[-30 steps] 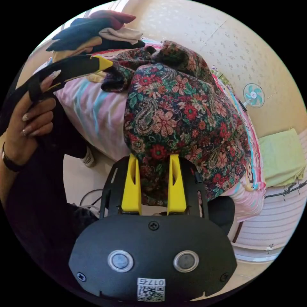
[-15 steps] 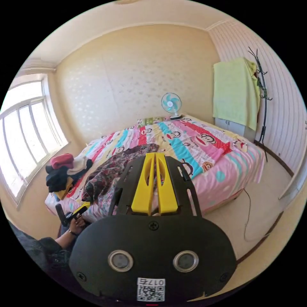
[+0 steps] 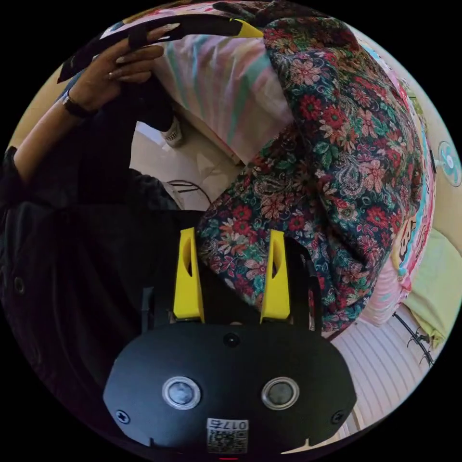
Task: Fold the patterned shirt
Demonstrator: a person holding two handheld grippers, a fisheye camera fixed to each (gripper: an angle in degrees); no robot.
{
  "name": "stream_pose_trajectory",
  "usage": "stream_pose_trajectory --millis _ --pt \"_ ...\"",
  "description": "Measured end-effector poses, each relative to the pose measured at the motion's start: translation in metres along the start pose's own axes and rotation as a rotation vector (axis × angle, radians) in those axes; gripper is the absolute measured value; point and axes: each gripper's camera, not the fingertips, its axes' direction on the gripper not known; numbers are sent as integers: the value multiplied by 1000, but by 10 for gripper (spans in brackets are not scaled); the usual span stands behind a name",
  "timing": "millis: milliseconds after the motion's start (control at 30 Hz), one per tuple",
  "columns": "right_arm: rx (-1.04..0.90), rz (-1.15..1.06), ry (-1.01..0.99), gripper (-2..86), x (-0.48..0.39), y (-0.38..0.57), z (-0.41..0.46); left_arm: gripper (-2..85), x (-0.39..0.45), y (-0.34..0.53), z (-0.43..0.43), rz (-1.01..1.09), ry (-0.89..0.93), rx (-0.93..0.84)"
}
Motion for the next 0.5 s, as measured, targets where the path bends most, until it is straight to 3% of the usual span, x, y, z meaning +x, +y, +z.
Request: stream_pose_trajectory --millis 100,200,267,333,467,500 --pt "-6 44 86 74 29 36 -21 83 -2 -3 -7 0 4 16" --pt "244 39 -34 44 63 115 -91 87 -3 -4 -24 -5 -29 92" --pt "709 -29 -339 37 98 218 -172 96 -3 -2 -40 -9 -59 181" --pt "1034 -92 -443 32 119 302 -218 109 -6 -2 -53 -9 -62 254" --pt "1574 -178 -432 23 141 456 -265 127 -4 -9 -53 31 -16 249" --pt "1635 -177 -448 22 146 472 -265 134 1 -12 -51 64 -4 238"
